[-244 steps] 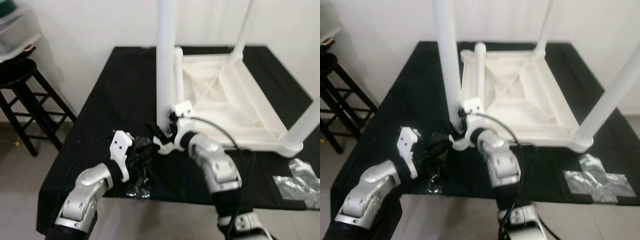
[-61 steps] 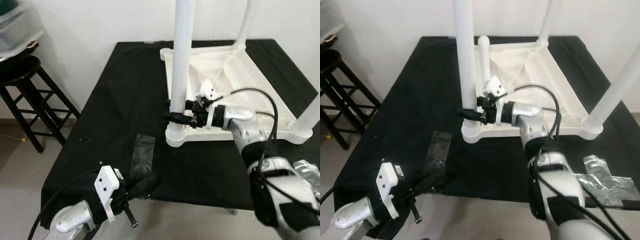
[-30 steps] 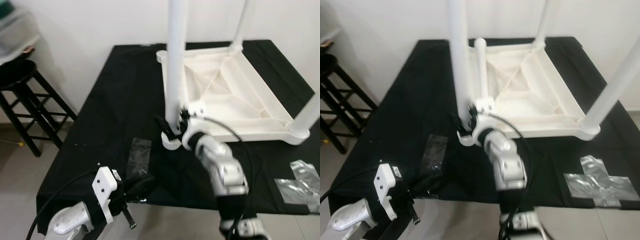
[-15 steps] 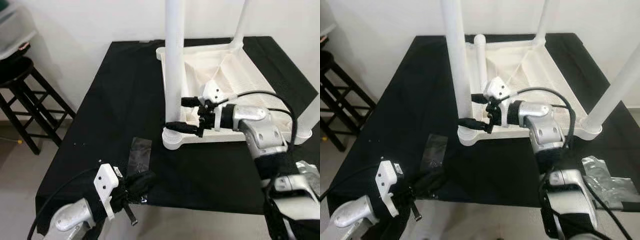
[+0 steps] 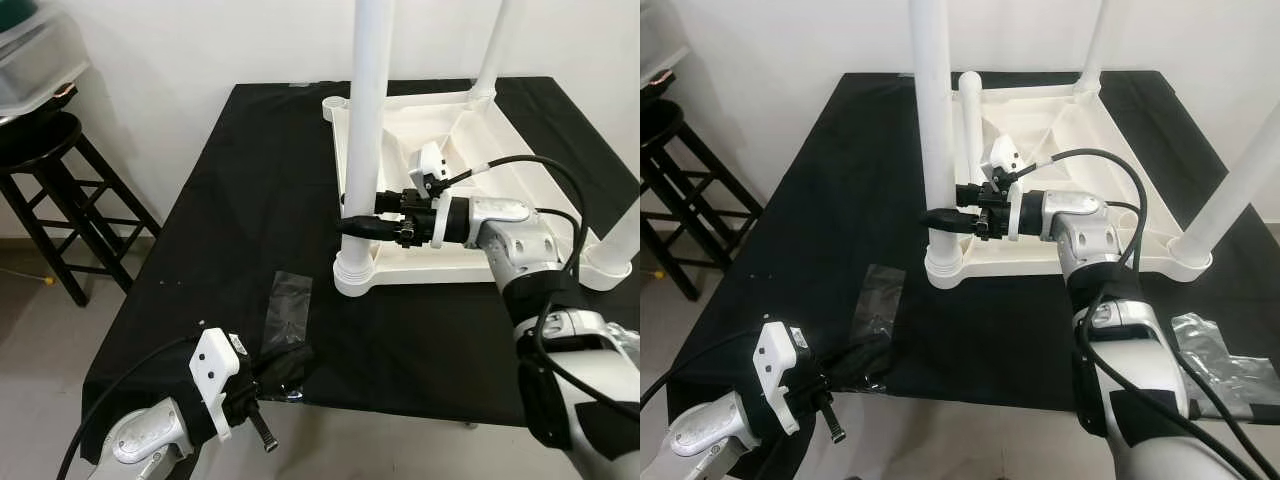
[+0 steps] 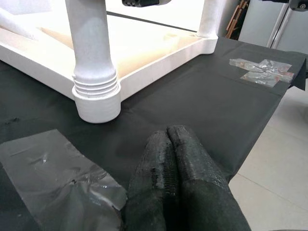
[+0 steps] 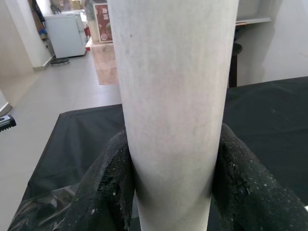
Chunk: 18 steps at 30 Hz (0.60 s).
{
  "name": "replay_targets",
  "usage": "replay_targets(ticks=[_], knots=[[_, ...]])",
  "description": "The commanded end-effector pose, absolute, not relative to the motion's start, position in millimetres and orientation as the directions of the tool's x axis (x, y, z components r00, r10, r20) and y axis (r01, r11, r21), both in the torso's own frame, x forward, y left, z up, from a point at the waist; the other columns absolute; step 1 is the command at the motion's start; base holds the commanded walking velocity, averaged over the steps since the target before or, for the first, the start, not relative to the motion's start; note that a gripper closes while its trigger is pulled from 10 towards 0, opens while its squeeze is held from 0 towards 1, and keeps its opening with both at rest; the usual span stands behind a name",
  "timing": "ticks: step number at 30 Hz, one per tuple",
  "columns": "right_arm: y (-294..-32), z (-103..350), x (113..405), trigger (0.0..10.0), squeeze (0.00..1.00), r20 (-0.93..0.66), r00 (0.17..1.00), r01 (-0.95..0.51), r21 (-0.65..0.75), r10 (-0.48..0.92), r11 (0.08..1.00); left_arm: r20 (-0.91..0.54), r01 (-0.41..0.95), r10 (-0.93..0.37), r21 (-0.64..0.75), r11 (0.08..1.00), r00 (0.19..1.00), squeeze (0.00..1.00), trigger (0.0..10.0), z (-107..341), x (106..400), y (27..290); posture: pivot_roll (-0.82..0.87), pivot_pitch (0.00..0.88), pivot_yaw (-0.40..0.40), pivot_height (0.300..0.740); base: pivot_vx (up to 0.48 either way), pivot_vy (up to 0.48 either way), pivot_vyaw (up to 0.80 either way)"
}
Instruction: Building children table
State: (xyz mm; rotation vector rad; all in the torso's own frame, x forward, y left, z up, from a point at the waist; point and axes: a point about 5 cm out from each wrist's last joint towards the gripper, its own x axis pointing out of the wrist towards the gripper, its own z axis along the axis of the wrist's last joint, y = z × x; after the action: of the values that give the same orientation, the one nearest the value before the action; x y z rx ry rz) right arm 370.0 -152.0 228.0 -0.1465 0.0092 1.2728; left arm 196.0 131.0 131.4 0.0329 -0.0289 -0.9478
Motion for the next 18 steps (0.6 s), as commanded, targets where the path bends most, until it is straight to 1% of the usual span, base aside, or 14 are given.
replay_targets(ticks=[1, 3, 6, 7, 8, 9, 10, 11, 12, 13, 14, 15, 16, 18], knots=[[-145.4, 225.3, 370.6, 0.0, 0.0, -0.069, 0.265, -0.962, -0.094, 0.962, 0.258, 0.006, 0.814, -0.814, 0.033, 0.58, 0.58, 0.0, 1.5, 132.4, 194.1, 130.3, 0.06, 0.128, 0.028, 0.74, 0.0, 0.0, 0.0], [-145.4, 222.6, 371.1, 0.0, 0.0, -0.068, 0.274, -0.959, -0.093, 0.959, 0.267, 0.006, 0.814, -0.814, 0.033, 0.58, 0.58, 0.0, 1.5, 132.5, 193.9, 130.1, 0.06, 0.128, 0.028, 0.74, 0.0, 0.0, 0.0], [-148.4, 211.7, 370.7, 0.0, 0.0, -0.075, 0.346, -0.935, -0.115, 0.935, 0.336, 0.007, 0.813, -0.814, 0.032, 0.581, 0.581, 0.0, 1.4, 132.3, 193.3, 129.7, 0.05, 0.125, 0.024, 0.74, 0.0, 0.0, 0.0], [-148.4, 211.7, 370.7, 0.0, 0.0, -0.075, 0.346, -0.935, -0.115, 0.935, 0.336, 0.007, 0.813, -0.814, 0.032, 0.581, 0.581, 0.0, 1.4, 132.3, 193.3, 129.7, 0.05, 0.125, 0.024, 0.74, 0.0, 0.0, 0.0], [-149.5, 206.8, 369.7, 0.0, 0.0, -0.082, 0.387, -0.918, -0.123, 0.918, 0.376, 0.006, 0.813, -0.813, 0.031, 0.582, 0.582, 0.0, 1.4, 131.8, 193.4, 129.8, 0.05, 0.12, 0.02, 0.74, 0.0, 0.0, 0.0], [-149.5, 206.8, 369.7, 0.0, 0.0, -0.082, 0.387, -0.918, -0.123, 0.918, 0.376, 0.006, 0.813, -0.813, 0.031, 0.582, 0.582, 0.0, 1.4, 131.8, 193.4, 129.8, 0.05, 0.12, 0.02, 0.74, 0.0, 0.0, 0.0], [-149.0, 198.3, 367.3, 0.0, 0.0, -0.096, 0.452, -0.889, -0.132, 0.887, 0.438, 0.006, 0.813, -0.813, 0.03, 0.582, 0.582, 0.0, 1.4, 131.1, 193.3, 130.0, 0.04, 0.117, 0.017, 0.74, 0.0, 0.0, 0.0], [-142.6, 181.4, 363.7, 0.0, 0.0, -0.121, 0.579, -0.815, -0.089, 0.806, 0.572, 0.004, 0.813, -0.813, 0.031, 0.582, 0.582, 0.0, 1.3, 130.3, 193.4, 130.7, 0.04, 0.111, 0.012, 0.74, 0.0, 0.0, 0.0], [-139.3, 170.1, 359.8, 0.0, 0.0, -0.147, 0.664, -0.746, -0.064, 0.733, 0.663, 0.002, 0.813, -0.813, 0.031, 0.582, 0.582, 0.0, 1.3, 129.8, 193.5, 131.1, 0.04, 0.111, 0.012, 0.74, 0.0, 0.0, 0.0], [-136.1, 159.9, 358.0, 0.0, 0.0, -0.159, 0.792, -0.601, -0.039, 0.589, 0.798, 0.001, 0.813, -0.813, 0.032, 0.582, 0.582, 0.0, 1.3, 129.5, 193.8, 132.1, 0.04, 0.111, 0.015, 0.74, 0.0, 0.0, 0.0], [-136.1, 159.9, 358.0, 0.0, 0.0, -0.159, 0.792, -0.601, -0.039, 0.589, 0.798, 0.001, 0.813, -0.813, 0.032, 0.582, 0.582, 0.0, 1.3, 129.5, 193.8, 132.1, 0.04, 0.111, 0.015, 0.74, 0.0, 0.0, 0.0], [-134.2, 149.6, 350.6, 0.0, 0.0, -0.158, 0.912, -0.383, 0.008, 0.379, 0.924, 0.0, 0.812, -0.813, 0.031, 0.583, 0.583, 0.0, 1.3, 129.5, 194.1, 132.6, 0.04, 0.113, 0.016, 0.74, 0.0, 0.0, 0.0], [-134.2, 149.6, 350.6, 0.0, 0.0, -0.158, 0.912, -0.383, 0.008, 0.379, 0.924, 0.0, 0.812, -0.813, 0.031, 0.583, 0.583, 0.0, 1.3, 129.5, 194.1, 132.6, 0.04, 0.113, 0.016, 0.74, 0.0, 0.0, 0.0], [-110.4, 139.5, 317.8, 0.0, 0.0, -0.158, 0.921, -0.351, 0.053, 0.355, 0.935, -0.003, 0.812, -0.813, 0.031, 0.582, 0.583, 0.0, 1.0, 128.5, 195.3, 134.2, 0.03, 0.093, 0.03, 0.74, 0.0, 0.0, 0.0]])
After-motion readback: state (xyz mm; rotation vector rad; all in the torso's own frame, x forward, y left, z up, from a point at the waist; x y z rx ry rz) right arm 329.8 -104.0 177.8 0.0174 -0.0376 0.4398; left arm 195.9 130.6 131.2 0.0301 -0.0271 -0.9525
